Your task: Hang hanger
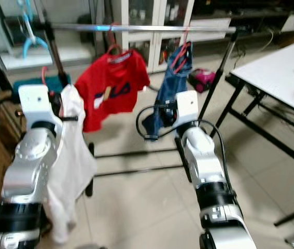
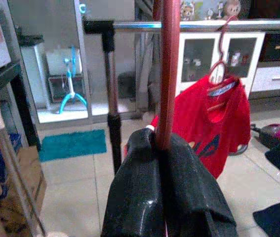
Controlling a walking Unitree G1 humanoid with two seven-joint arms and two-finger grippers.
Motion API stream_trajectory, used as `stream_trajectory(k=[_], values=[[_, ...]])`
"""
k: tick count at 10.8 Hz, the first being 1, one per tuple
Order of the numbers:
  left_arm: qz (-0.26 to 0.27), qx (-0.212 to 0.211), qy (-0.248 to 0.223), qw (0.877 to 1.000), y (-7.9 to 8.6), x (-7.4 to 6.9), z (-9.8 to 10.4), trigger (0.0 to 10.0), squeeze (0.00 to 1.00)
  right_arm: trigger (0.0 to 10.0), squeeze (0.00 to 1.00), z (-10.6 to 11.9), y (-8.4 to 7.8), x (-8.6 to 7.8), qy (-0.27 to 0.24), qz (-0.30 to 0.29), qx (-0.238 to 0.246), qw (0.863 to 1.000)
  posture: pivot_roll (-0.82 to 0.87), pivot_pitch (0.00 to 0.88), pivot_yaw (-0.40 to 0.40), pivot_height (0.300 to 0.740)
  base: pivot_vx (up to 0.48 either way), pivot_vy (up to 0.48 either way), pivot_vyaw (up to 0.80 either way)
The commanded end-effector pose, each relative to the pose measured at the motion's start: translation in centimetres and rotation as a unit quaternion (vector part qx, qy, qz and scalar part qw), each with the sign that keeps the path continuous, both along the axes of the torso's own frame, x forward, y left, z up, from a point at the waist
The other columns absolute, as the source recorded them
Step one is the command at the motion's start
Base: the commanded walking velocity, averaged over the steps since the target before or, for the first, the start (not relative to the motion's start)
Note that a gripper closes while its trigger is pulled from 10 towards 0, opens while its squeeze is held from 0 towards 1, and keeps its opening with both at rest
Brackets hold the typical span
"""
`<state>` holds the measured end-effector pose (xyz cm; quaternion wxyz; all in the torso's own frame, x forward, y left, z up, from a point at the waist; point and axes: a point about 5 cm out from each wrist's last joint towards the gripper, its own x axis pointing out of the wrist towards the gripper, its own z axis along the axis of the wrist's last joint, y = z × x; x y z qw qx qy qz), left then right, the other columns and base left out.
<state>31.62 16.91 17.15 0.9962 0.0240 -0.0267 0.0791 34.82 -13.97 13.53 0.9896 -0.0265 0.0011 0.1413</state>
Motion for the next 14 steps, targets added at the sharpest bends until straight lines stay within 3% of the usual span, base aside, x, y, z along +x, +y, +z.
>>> stream_trajectory(k=[1,9,12,14], values=[[0.003,0.002,-0.024,1.000,-0.3,0.2,1.0,0.0,0.00,10.0,0.00,0.2,-0.2,0.1,-0.004,0.000,0.001,1.000,0.04,0.000,-0.013,0.740,0.458,0.000,0.00],[-0.008,-0.007,-0.024,1.000,-1.1,0.9,1.7,0.0,0.00,10.0,0.00,-0.1,0.1,0.0,0.005,0.018,-0.002,1.000,0.03,0.000,-0.006,0.740,0.456,0.000,0.00],[-0.010,-0.007,-0.026,1.000,-1.1,1.0,1.7,0.0,0.00,10.0,0.00,-0.1,0.1,0.1,0.007,0.024,-0.004,1.000,0.03,0.000,-0.012,0.740,0.000,0.000,0.00],[-0.041,-0.004,-0.027,0.999,-2.3,1.2,1.9,0.0,0.00,10.0,0.00,-0.1,0.2,0.2,0.007,0.027,-0.007,1.000,0.03,0.000,-0.017,0.740,0.000,0.000,0.00]])
